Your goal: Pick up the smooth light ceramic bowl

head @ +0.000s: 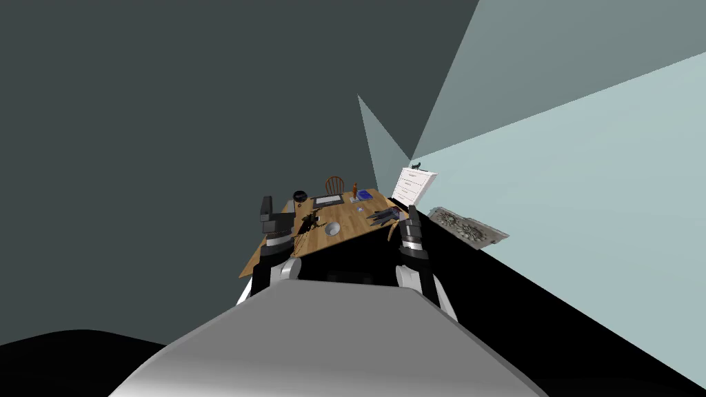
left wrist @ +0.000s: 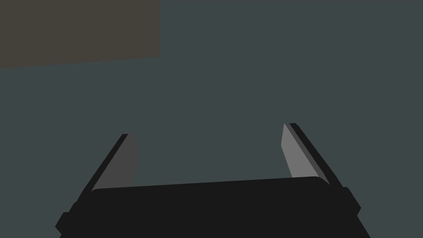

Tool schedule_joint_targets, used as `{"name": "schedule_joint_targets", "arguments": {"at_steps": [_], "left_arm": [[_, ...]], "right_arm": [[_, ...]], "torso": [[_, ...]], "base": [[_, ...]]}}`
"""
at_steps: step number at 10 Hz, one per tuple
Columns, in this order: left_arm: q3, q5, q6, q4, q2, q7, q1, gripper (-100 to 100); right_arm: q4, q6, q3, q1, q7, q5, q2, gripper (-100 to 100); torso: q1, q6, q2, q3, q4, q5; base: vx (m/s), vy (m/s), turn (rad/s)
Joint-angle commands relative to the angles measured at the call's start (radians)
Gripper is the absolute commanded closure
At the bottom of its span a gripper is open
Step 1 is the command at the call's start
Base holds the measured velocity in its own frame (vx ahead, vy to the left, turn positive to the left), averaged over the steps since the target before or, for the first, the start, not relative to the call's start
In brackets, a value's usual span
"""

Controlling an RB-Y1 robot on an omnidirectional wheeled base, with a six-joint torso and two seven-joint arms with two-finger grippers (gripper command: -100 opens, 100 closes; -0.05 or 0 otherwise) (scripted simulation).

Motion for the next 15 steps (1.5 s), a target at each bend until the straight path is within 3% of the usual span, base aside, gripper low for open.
{"name": "schedule_joint_targets", "arguments": {"at_steps": [1,4,7,15], "left_arm": [[0.001,0.004,0.015,0.005,0.035,0.002,-0.004,-100],[0.007,0.022,0.072,0.025,0.103,0.01,-0.02,-100],[0.017,0.051,0.162,0.055,0.143,0.025,-0.044,-100],[0.041,0.12,0.36,0.123,0.162,0.061,-0.092,-100]], "right_arm": [[0.0,0.0,0.0,0.0,0.0,0.0,0.0,0],[0.0,0.0,0.0,0.0,0.0,0.0,0.0,0],[0.0,0.0,0.0,0.0,0.0,0.0,0.0,0],[0.0,0.0,0.0,0.0,0.0,0.0,0.0,0]], "torso": [[0.0,0.0,0.0,0.0,0.0,0.0],[0.001,0.0,0.001,0.001,0.0,0.0],[0.001,0.0,0.002,0.001,0.0,0.0],[0.002,0.0,0.003,0.001,0.001,0.0]], "base": [[-0.008,-0.001,-0.037],[-0.022,0.007,-0.059],[-0.035,0.017,-0.097],[-0.037,0.02,-0.094]]}}
